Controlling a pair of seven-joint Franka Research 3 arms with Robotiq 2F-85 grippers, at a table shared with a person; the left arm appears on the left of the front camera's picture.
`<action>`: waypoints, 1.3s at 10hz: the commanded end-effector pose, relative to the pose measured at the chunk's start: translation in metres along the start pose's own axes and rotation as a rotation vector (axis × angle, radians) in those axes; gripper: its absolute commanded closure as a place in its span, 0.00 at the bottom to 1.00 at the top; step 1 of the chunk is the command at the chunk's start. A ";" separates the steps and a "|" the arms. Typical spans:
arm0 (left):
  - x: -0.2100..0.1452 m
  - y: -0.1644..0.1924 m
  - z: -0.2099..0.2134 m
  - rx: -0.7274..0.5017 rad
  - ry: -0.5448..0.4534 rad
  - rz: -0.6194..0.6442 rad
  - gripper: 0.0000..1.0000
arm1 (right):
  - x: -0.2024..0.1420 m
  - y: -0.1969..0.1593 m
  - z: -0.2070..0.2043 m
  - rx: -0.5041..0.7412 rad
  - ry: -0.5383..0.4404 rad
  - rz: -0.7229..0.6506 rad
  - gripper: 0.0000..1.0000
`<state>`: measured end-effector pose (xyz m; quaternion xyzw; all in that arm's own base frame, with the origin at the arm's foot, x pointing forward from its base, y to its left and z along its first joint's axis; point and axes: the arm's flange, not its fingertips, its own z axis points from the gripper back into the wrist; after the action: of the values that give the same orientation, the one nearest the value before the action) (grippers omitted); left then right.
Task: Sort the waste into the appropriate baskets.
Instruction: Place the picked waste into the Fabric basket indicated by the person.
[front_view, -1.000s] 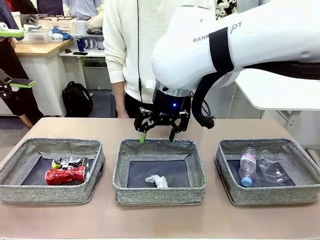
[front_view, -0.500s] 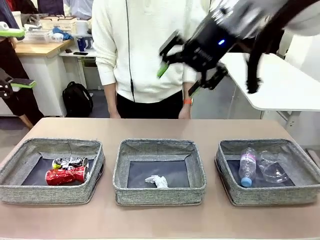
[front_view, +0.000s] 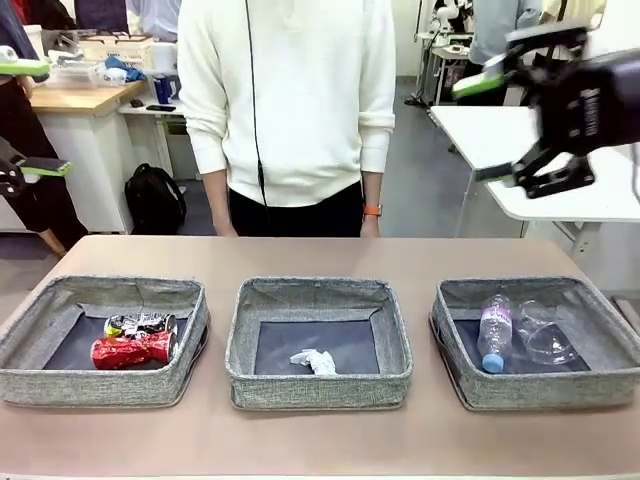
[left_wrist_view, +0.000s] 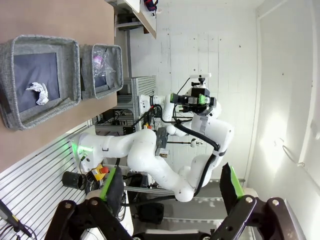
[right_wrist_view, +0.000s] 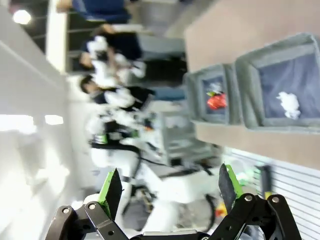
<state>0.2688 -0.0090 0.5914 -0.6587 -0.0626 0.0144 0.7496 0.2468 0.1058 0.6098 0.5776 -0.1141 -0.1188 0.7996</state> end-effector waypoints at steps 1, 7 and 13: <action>-0.001 0.001 0.003 0.002 0.014 -0.018 0.00 | 0.001 -0.060 0.006 0.178 -0.039 -0.043 0.00; -0.001 0.001 0.003 0.002 0.014 -0.018 0.00 | 0.031 -0.012 0.025 0.166 -0.074 -0.088 0.00; -0.001 0.001 0.003 0.002 0.014 -0.018 0.00 | 0.031 -0.012 0.025 0.166 -0.074 -0.088 0.00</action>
<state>0.2690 -0.0090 0.5912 -0.6588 -0.0623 0.0146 0.7496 0.2673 0.0657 0.6044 0.6315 -0.1322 -0.1602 0.7471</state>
